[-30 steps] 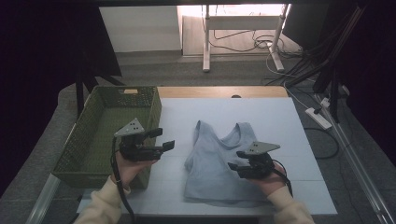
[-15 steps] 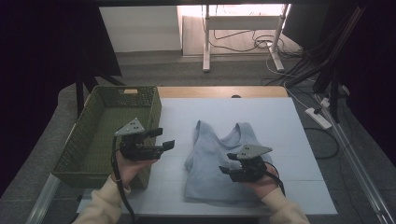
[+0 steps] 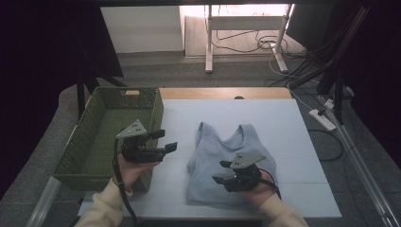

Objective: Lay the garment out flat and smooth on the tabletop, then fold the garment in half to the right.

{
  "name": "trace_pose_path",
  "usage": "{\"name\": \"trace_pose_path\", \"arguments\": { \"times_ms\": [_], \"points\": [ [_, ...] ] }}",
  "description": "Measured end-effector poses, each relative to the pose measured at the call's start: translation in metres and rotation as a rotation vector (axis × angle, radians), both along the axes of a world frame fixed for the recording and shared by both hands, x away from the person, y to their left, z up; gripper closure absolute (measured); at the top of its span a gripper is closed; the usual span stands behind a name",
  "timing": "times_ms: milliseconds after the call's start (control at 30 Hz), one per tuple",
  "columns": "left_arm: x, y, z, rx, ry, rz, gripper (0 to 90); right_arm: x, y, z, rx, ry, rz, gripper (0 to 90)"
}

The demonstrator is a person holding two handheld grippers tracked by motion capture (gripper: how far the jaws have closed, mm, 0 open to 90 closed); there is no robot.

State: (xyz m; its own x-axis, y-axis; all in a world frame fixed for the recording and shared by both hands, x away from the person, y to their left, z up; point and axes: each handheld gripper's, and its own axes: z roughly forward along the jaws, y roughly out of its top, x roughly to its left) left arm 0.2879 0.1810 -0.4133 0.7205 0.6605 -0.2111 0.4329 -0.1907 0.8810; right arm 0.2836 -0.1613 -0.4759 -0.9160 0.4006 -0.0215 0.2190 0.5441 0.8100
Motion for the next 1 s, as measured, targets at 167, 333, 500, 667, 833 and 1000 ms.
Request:
{"name": "trace_pose_path", "arguments": {
  "times_ms": [167, 333, 500, 667, 833, 1000],
  "points": [
    [0.001, 0.000, 0.000, -0.001, 0.003, 0.002, 26.9, -0.001, 0.004, -0.002, -0.005, 0.007, 0.016, 40.5],
    [0.001, 0.001, -0.002, 0.002, 0.006, 0.003, 26.9, -0.002, 0.005, -0.002, -0.001, 0.011, 0.023, 40.5],
    [0.001, 0.001, -0.001, 0.001, 0.004, 0.007, 26.9, -0.003, 0.006, -0.001, 0.007, 0.008, 0.028, 40.6],
    [0.001, 0.000, -0.001, 0.004, 0.002, 0.009, 26.9, -0.006, 0.011, -0.002, 0.001, 0.008, 0.051, 40.6],
    [0.003, -0.002, -0.003, 0.006, 0.007, 0.002, 26.9, -0.009, 0.015, -0.004, -0.005, 0.016, 0.070, 40.6],
    [0.004, -0.004, -0.006, 0.015, 0.014, -0.005, 26.9, -0.012, 0.021, -0.006, -0.009, 0.019, 0.090, 40.6]
  ]
}}
